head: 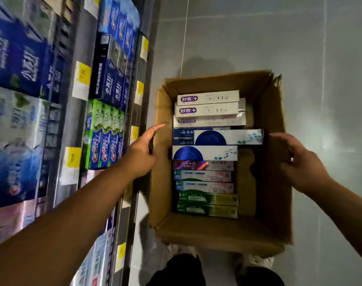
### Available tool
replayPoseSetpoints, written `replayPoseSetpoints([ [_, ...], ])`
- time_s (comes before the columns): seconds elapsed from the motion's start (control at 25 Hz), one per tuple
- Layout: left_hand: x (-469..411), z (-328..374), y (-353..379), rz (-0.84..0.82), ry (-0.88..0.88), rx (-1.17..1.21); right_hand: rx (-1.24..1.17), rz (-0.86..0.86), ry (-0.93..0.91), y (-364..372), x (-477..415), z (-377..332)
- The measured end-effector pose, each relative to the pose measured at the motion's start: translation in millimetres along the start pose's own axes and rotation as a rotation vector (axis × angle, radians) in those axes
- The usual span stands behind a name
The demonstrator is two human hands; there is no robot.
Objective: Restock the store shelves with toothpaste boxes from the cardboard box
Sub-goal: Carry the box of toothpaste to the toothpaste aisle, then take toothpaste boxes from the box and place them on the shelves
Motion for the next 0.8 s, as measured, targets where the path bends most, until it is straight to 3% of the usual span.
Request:
replayPoseSetpoints([
  [0.24,-45.0,-45.6,25.8,-0.032,-0.035,-0.029,-0.018,0.01,0.051,52.4,-45.1,34.5],
  [0.8,-79.2,-98.9,77.2,-0.015,-0.031,0.032,0.041,0.044,0.079,93.9,-71.8,78.7],
])
Point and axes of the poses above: each hand's wrist, its own x-axis away from the middle knuckle, its own y-axis out of the palm, z = x × y, the point moved 1 cm from there along -x, towards the middle knuckle, and after that the axes turned 5 degrees about -x, right-handed, at the moved point
